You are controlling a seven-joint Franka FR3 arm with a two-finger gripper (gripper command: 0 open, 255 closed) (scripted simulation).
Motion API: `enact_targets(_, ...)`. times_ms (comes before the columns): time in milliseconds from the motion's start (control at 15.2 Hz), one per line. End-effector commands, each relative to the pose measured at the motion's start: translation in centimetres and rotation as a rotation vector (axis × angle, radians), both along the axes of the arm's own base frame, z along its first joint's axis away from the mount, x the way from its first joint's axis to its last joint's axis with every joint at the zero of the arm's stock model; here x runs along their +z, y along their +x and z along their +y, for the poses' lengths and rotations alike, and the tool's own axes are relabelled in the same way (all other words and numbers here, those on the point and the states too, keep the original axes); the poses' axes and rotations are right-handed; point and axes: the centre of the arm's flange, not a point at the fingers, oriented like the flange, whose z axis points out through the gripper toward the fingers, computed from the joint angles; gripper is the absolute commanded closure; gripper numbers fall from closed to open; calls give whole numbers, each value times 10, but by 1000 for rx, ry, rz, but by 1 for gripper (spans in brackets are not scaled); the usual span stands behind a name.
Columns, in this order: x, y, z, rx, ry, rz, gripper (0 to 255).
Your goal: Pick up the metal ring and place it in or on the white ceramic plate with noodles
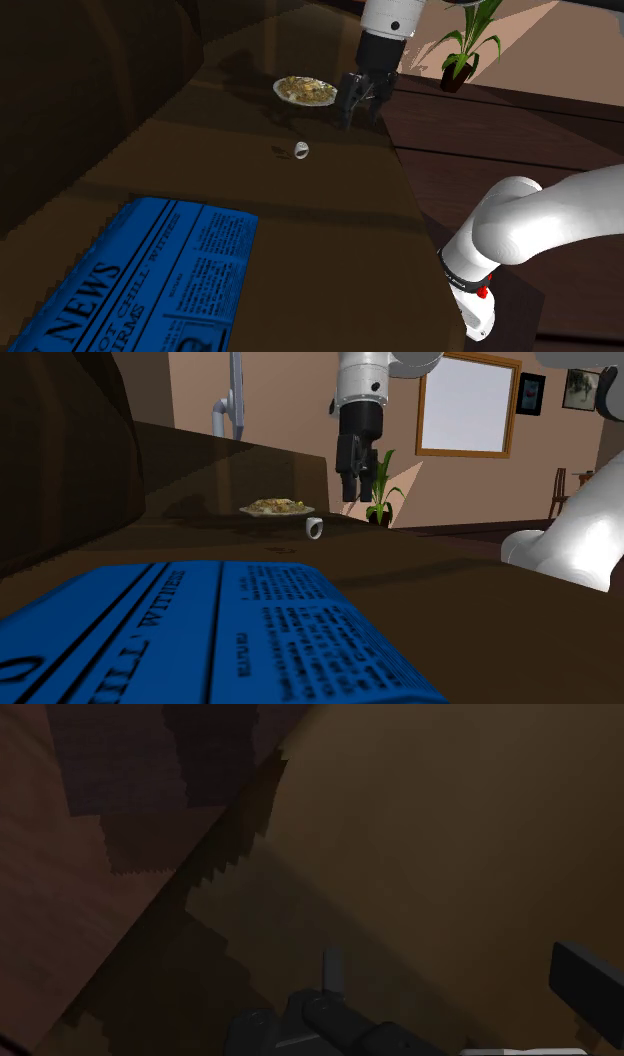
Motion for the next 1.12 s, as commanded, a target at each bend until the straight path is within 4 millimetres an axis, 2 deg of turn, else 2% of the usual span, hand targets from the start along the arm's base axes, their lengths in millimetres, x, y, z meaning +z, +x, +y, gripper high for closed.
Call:
enact_targets(0,5,5,29,-7,-13,-4,0)
enact_targets(528,11,19,141,-32,-71,-18,0)
enact_targets(1056,-29,19,141,-32,-71,-18,0)
